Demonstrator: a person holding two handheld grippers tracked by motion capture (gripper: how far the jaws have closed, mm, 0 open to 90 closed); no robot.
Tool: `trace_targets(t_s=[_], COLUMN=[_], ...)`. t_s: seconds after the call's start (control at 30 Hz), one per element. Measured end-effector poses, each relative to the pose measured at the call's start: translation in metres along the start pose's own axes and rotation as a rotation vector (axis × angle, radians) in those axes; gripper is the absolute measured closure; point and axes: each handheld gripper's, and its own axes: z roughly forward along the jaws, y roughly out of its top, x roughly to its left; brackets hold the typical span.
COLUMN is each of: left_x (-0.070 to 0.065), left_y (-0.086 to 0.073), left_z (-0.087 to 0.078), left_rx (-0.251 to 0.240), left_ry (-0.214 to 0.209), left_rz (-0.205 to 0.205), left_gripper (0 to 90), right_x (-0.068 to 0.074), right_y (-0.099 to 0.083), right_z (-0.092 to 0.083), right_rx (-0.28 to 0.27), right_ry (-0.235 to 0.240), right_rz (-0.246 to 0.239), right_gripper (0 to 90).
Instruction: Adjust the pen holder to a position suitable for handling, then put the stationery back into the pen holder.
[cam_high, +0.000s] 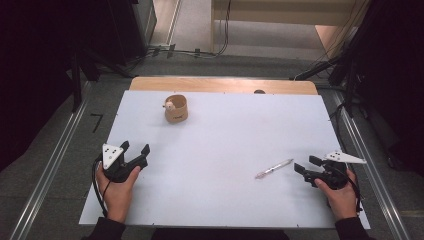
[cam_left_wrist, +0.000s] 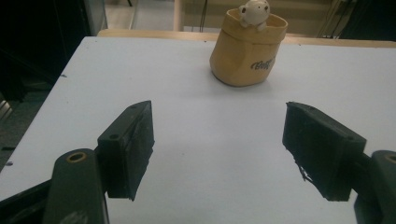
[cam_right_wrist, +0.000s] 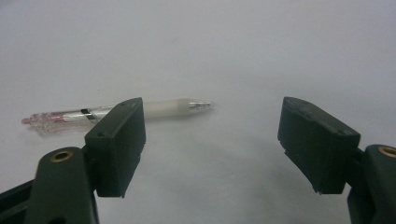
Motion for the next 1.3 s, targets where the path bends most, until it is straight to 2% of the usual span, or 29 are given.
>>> trace_targets(t_s=[0.37, 0.7, 0.9, 1.3], left_x=[-0.0037, -0.0052, -0.0044, -0.0041], left_y=[0.0007, 0.0015, 0.0015, 0.0007], left_z=[0.0076, 0.0079, 0.0071, 0.0061], left_rx=[0.002, 0.006, 0.005, 0.006], left_ry=[-0.014, -0.02, -0.018, -0.018], left_rz=[-0.006, -0.001, -0.008, -0.007], left_gripper=[25.6, 25.4, 24.9, 24.4], right_x=[0.0001, 0.0006, -0.0034, -0.0058], right_y=[-0.0043, -0.0055, -0.0012, 0.0022], right_z=[-0.0046, -0.0073, -0.0055, 0.0013], right_rx=[0.001, -0.001, 0.008, 0.031], right_ry=[-0.006, 0.002, 0.019, 0.033], right_rz=[0.002, -0.008, -0.079, -0.104], right_gripper=[21.8, 21.8, 21.9, 22.0])
